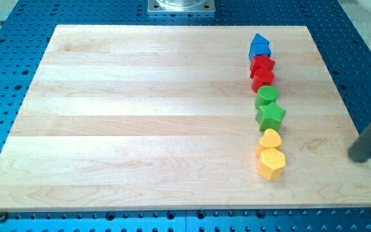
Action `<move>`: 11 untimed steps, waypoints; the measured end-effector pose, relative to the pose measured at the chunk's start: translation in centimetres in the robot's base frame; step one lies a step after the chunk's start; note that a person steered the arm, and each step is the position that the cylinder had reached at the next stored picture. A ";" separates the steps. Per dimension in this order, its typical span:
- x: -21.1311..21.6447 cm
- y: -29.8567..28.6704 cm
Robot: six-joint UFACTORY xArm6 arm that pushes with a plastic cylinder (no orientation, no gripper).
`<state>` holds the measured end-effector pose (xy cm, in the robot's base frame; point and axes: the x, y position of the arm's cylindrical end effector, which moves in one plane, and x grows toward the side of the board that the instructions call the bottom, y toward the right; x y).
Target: Move the hexagon horizontally to the green circle
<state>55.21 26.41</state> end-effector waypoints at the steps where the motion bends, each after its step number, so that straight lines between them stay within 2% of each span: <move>1: 1.2 -7.5; 2: 1.4 -14.6; 3: 1.6 -18.2; 5: 3.9 -21.1; 6: 1.5 -26.4; 7: 5.6 -27.4; 8: 5.7 -29.4; 9: 1.8 -32.3; 11: -11.6 -32.4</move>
